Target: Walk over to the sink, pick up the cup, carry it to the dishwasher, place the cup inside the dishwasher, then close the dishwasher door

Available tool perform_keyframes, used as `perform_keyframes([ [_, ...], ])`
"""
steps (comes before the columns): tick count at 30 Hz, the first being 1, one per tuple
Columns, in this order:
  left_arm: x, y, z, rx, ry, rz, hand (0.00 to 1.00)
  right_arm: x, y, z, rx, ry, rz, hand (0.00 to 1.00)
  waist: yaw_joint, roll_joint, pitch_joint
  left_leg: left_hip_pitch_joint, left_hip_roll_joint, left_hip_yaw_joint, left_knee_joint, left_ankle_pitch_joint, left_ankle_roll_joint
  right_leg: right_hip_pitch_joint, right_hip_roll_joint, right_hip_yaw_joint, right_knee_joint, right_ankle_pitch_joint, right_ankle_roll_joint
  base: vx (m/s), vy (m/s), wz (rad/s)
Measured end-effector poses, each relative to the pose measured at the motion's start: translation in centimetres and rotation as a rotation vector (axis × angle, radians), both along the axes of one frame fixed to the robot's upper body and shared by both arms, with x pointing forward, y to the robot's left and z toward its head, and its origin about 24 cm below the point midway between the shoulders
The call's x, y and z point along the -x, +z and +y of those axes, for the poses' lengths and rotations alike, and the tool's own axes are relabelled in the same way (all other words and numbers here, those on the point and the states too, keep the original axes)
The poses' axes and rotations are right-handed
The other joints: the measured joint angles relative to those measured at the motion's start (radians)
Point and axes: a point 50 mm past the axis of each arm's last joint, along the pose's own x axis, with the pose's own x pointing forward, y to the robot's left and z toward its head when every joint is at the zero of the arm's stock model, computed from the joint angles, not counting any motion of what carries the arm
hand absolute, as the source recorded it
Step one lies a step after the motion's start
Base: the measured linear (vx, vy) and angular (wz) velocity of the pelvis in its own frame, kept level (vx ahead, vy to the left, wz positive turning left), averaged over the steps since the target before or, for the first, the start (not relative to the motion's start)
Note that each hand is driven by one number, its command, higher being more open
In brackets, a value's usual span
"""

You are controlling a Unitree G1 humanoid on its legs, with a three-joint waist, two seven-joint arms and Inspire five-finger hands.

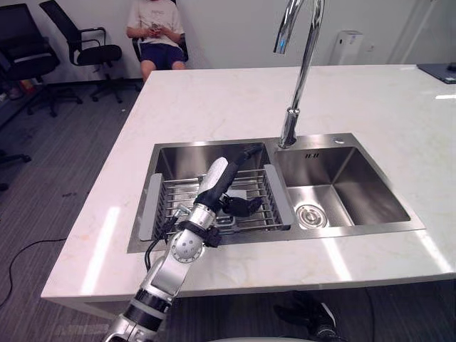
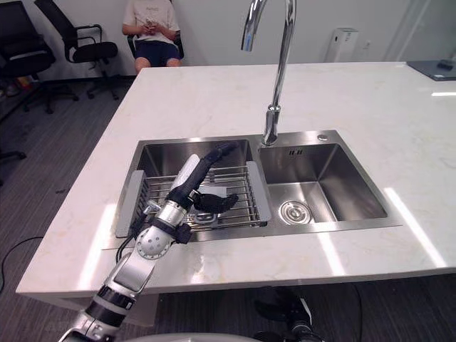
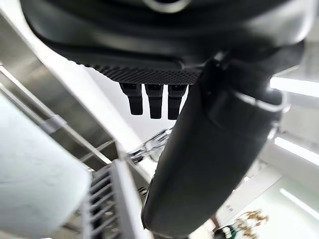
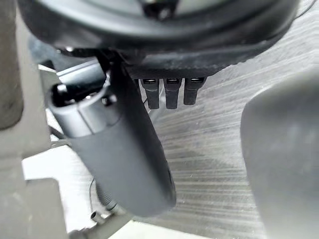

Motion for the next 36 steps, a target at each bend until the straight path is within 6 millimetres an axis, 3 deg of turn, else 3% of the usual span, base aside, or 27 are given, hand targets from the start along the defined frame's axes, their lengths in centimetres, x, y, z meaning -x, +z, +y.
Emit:
perform_keyframes([
  [10,-0.5,-2.8,2.5,-0.168,0.072,0.091,0.9,0.0,-0.3,-0.3,0.004,0.005,0.026,0.9,-0.013,-0.002,0.002,-0.002,-0.031,0.0,-0.033,0.032,0.033,0.036,-0.016,0.025,-0.135,0.092,0.012,-0.05,0.052,-0.03],
  [29,-0.9,-2.4,4.9,-0.281,0.156,0.035,0.9,0.1,-0.5,-0.4,0.006,-0.001,0.037,0.9,-0.015,-0.01,0.016,0.016,-0.031,-0.008,-0.088,0.054,0.027,0.044,-0.008,0.026,-0.17,0.102,0.018,0.0,-0.001,0.0],
  [36,-1.0,-3.4,5.9,-0.325,0.182,0.083,0.9,0.1,-0.4,-0.5,0.009,0.001,0.034,0.9,-0.017,-0.01,0.024,0.025,-0.031,-0.01,-0.089,0.054,0.027,0.052,-0.008,0.026,-0.172,0.101,0.017,0.0,0.0,0.0],
])
